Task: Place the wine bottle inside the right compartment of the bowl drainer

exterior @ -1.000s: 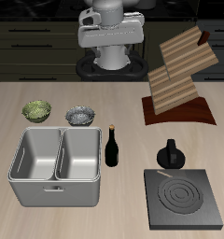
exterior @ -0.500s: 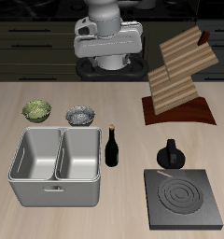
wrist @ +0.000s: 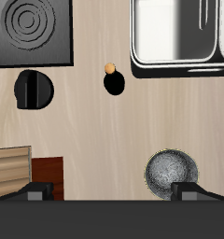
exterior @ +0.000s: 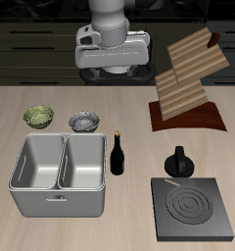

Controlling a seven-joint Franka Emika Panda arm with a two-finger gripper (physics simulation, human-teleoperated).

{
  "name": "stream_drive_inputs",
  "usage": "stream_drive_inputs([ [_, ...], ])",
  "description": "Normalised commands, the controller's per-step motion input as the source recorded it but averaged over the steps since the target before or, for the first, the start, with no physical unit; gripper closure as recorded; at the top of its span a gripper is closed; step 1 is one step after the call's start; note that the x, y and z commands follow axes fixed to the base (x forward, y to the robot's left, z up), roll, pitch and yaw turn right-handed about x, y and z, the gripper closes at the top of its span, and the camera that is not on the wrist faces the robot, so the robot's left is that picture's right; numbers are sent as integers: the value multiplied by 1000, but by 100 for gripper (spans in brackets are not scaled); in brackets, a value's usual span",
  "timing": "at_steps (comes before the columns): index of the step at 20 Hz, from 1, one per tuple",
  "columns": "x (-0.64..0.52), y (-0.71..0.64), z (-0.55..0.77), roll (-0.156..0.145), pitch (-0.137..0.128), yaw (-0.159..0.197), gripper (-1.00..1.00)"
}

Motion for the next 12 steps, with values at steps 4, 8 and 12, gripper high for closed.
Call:
stream_drive_inputs([
  [4, 192, 12, 51, -30, -8, 12, -100],
  [8, 333, 12, -11, -63, 8, 21, -100],
  [12, 325, 66, -68, -29, 14, 14, -100],
])
